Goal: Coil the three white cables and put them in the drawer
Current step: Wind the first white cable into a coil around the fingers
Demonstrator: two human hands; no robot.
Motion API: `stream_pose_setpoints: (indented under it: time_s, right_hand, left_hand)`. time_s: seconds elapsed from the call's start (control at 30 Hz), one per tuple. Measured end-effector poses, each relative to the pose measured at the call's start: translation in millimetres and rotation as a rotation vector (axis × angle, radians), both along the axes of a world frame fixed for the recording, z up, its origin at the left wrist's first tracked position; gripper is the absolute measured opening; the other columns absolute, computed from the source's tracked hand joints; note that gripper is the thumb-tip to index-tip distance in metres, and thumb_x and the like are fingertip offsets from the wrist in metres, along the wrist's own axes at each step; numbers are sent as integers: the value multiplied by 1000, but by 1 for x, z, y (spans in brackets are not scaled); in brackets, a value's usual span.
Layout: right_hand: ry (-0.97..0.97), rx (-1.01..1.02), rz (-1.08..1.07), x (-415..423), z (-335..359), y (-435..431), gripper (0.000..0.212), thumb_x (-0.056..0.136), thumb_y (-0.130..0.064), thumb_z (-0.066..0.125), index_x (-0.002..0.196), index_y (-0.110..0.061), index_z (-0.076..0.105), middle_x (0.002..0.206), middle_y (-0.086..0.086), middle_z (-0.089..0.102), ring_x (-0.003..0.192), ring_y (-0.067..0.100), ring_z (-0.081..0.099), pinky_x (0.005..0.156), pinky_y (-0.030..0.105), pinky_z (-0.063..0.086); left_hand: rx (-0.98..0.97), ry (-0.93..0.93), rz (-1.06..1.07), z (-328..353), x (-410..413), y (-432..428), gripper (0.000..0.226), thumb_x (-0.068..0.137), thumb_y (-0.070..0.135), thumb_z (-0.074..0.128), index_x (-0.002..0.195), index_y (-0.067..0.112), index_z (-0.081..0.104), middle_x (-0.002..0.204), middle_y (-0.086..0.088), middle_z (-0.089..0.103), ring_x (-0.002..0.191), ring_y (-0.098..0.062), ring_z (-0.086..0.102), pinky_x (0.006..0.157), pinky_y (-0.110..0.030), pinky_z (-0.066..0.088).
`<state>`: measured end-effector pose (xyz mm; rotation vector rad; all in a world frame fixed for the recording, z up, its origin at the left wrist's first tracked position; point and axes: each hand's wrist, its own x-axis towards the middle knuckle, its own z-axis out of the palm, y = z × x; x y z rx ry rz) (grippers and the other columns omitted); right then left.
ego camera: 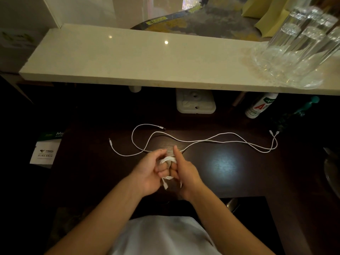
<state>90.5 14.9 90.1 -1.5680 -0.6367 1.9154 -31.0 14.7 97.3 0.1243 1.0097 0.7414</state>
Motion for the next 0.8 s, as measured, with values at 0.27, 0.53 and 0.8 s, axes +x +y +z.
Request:
stream_pose_setpoints:
  time_s: [0.27,0.53,0.8]
  right_hand:
    - [150,-86,-1,4,-18,4,62,81,-67,59,89,-7,76,67,8,65,56,15,59,60,25,42]
    - [120,-150,-477,-18,-19,4,38,90,-43,64,83,-6,65,55,3,66,50,16,65,61,32,53]
    - [-62,-128,-375,-27,-31,-6,42,101,-23,43,65,-4,52,34,1,52,30,13,51,43,24,40]
  left_hand:
    - [-116,-58,120,-24,-1,2,23,91,35,54,80,15,49,41,3,27,36,-11,29,56,-27,30]
    - [-177,-101,629,-16,30,-4,33,88,31,57,61,17,43,38,5,27,30,-9,23,36,-18,22]
    - [-231,-11,600,-38,31,-18,49,91,31,49,46,16,35,29,3,24,24,-11,19,34,-18,22]
